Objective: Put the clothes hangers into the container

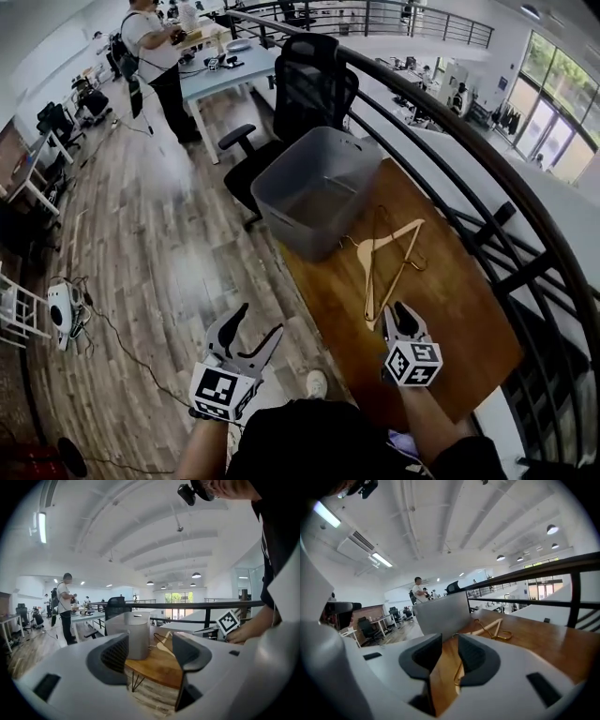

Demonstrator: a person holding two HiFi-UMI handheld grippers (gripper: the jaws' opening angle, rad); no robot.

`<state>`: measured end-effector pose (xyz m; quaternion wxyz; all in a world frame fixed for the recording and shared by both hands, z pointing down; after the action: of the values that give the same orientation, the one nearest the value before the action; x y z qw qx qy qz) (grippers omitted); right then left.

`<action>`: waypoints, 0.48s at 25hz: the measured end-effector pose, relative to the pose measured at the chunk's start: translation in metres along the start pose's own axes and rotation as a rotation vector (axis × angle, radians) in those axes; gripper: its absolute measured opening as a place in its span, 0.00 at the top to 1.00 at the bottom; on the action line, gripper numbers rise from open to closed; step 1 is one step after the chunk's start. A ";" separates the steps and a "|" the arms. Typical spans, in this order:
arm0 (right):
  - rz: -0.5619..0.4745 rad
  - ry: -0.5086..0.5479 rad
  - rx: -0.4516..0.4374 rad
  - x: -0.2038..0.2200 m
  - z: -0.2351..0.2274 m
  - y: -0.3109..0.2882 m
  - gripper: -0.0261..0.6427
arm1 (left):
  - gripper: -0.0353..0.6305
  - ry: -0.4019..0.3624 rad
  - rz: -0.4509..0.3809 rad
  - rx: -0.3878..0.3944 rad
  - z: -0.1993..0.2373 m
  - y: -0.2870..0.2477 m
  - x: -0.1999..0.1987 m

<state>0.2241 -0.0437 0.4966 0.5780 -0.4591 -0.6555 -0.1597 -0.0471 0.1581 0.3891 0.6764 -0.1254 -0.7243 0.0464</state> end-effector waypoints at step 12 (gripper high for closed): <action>0.114 -0.068 0.102 0.021 -0.036 -0.022 0.83 | 0.50 -0.011 0.014 0.153 -0.011 -0.079 0.001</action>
<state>0.2308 -0.0733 0.5330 0.5862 -0.4710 -0.6546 -0.0774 -0.0454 0.0809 0.4098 0.6799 -0.0783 -0.7213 0.1070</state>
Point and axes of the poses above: the fingertips, and each gripper's own axes: y backward along the fingers, z to its left, x out of its underside, the point moved 8 cm from there along y, backward along the fingers, and after that the axes turned 8 degrees about -x, right-handed, at the moved point
